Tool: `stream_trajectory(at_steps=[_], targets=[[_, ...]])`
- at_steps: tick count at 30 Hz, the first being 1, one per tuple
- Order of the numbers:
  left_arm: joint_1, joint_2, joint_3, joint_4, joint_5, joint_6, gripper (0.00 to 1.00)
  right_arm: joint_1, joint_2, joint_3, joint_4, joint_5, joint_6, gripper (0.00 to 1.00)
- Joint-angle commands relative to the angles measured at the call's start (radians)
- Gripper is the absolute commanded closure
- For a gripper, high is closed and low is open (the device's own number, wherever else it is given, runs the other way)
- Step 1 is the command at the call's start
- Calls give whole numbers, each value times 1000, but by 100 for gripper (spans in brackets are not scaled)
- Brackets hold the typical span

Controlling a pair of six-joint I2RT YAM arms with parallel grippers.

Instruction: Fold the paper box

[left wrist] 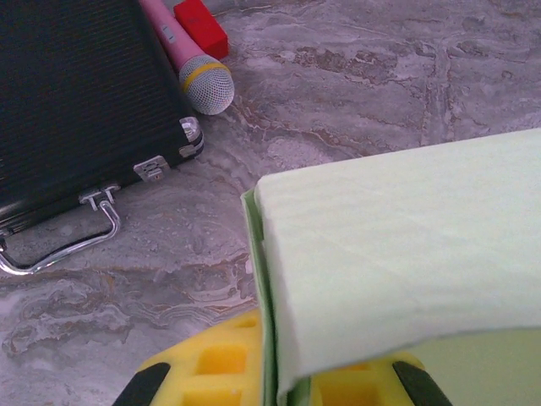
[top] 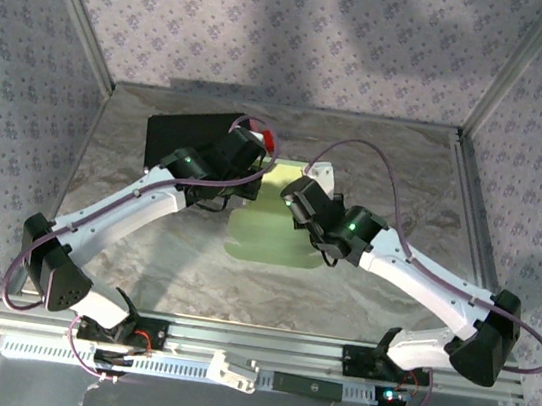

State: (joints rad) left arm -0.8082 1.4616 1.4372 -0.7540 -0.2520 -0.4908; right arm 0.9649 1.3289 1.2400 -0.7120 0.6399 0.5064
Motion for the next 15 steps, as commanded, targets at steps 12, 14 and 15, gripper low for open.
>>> stream_trajectory(at_steps=[12,14,15], targets=[[-22,-108,-41,174,187,50,53,-56,-58,-6,-1,-132,-5,100],[-26,-128,-52,189,208,62,46,-63,-54,-7,-1,-141,-5,100],[-26,-138,-58,194,215,67,44,-67,-54,-10,1,-145,-5,100]])
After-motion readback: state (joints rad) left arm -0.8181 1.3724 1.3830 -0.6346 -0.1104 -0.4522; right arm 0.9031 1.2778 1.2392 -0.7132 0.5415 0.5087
